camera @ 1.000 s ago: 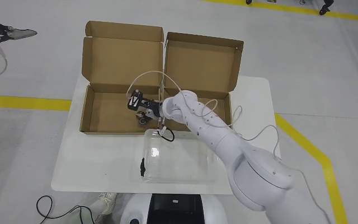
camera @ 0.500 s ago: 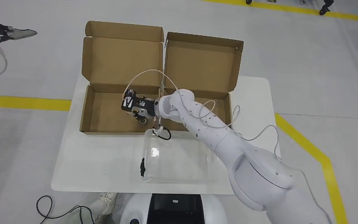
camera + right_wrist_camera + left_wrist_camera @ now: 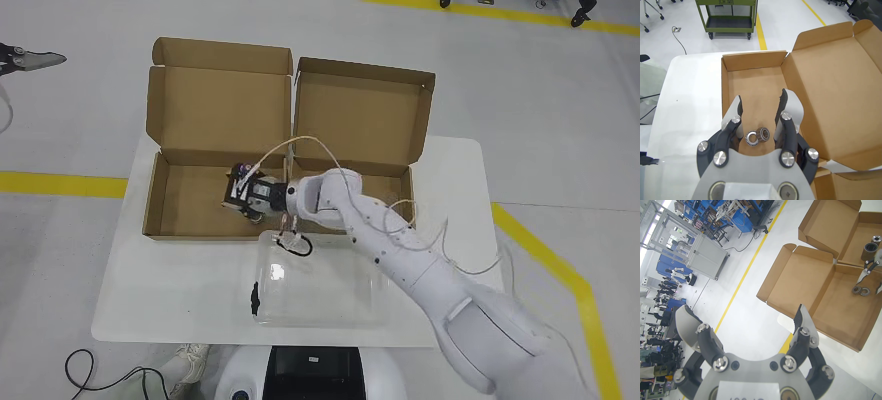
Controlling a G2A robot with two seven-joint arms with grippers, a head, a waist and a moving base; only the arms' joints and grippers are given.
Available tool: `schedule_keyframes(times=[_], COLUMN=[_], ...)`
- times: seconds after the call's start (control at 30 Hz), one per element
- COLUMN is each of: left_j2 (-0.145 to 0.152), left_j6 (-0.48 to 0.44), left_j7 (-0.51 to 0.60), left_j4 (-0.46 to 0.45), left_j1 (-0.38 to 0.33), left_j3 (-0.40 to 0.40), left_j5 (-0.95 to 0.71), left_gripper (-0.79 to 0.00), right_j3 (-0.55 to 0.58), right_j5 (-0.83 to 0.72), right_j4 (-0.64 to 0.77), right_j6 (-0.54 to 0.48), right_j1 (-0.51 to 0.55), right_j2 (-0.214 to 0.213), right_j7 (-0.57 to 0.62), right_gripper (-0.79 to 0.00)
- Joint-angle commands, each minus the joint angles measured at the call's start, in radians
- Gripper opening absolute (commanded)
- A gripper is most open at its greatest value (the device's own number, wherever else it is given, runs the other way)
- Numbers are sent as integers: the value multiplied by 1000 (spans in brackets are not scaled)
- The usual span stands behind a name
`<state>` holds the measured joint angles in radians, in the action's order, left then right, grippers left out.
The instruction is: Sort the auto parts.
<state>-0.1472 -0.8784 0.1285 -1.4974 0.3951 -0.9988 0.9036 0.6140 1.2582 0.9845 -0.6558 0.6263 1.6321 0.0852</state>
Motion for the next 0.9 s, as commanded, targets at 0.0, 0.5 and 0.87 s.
schedule_keyframes(times=[0.0, 0.5, 0.87], left_j2=[0, 0, 0], left_j6=[0, 0, 0], left_j7=[0, 0, 0], left_j4=[0, 0, 0], left_j1=[0, 0, 0], left_j3=[0, 0, 0], left_j5=[0, 0, 0], left_gripper=[0, 0, 0], right_j3=[54, 466, 674], right_j5=[20, 151, 202], right_j4=[102, 624, 771], right_j6=[-3, -81, -43], right_j1=[63, 553, 791], right_j2=[-35, -215, -270], right_j7=[34, 94, -82], right_gripper=[-409, 0, 0])
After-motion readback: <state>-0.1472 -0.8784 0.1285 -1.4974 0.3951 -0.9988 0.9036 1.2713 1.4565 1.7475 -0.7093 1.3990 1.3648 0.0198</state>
